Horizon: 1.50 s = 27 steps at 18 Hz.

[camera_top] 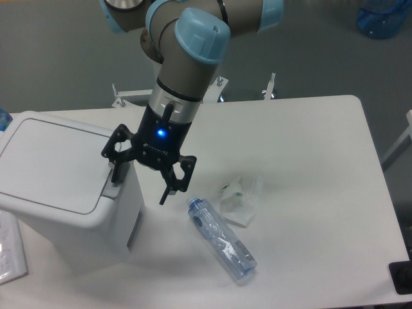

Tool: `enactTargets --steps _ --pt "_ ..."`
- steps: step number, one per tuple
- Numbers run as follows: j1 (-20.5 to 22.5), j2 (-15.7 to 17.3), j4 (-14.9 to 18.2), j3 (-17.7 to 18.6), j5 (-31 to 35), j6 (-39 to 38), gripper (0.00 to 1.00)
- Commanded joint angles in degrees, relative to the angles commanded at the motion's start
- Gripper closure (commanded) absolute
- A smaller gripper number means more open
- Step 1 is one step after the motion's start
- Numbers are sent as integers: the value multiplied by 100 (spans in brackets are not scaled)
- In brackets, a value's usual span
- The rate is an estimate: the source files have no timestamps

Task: Open the trash can

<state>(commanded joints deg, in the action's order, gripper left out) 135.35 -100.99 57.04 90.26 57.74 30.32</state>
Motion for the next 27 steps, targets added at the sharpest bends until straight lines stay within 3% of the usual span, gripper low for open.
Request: enactTargets --steps 12,17,21,25,27 --pt "0 18 -9 -61 0 0 0" --pt "9 -62 -343 -123 -9 9 0" --pt "175 -105 -387 -281 0 44 0" --pt "281 -394 -1018 -404 184 263 0" --pt "439 -615 -1072 -474 578 456 0"
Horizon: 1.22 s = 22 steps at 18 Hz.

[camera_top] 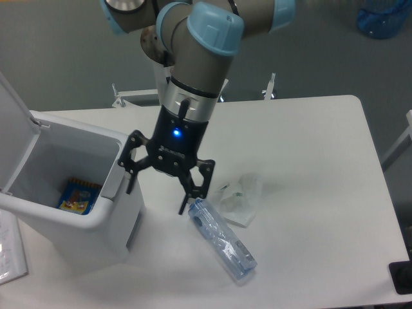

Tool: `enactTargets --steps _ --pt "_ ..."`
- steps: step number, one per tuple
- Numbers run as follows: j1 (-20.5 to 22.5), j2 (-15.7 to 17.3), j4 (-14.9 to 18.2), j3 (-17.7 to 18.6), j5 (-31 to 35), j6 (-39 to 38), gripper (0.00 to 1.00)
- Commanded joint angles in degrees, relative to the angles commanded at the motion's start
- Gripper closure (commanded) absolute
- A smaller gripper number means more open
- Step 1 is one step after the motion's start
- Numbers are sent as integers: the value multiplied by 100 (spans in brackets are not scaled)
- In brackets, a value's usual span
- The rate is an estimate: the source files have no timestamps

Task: Open the trash can

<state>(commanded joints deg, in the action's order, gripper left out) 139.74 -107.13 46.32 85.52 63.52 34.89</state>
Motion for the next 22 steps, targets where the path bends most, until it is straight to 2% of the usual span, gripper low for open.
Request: enactTargets --steps 4,6,8,10,15,19,20,22 --pt "1 -246 0 -62 774 657 0" --pt "18 -500 17 -158 942 1001 0" --pt "149 -799 17 -158 1309 1204 0" --pt "308 -888 105 -80 1854 1502 0" --pt "580 -1099 772 -412 2068 2223 0" --pt "581 -1476 1826 -1237 2418 3066 0" --pt "572 -1573 1941 -1396 2471 3172 0" --pt "546 -1653 1951 -1442 2524 3287 0"
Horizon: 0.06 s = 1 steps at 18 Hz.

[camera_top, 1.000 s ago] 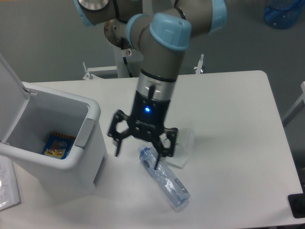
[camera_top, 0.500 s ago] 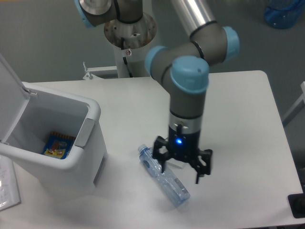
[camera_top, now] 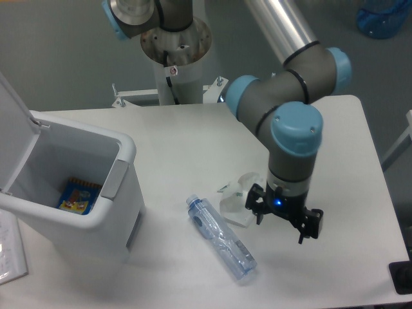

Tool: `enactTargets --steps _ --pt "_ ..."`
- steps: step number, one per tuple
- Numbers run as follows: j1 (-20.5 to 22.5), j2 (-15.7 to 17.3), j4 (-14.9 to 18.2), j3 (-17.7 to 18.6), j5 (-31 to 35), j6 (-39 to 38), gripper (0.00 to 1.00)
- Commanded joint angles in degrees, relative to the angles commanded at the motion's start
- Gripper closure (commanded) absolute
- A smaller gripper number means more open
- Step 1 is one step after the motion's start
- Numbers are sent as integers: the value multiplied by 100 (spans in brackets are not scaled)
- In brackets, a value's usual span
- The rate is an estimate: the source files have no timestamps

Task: Open the trash can

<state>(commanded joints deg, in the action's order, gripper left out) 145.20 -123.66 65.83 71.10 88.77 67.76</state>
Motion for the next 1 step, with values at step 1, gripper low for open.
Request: enactTargets --steps 1 --pt "-18 0 -9 26 53 0 0"
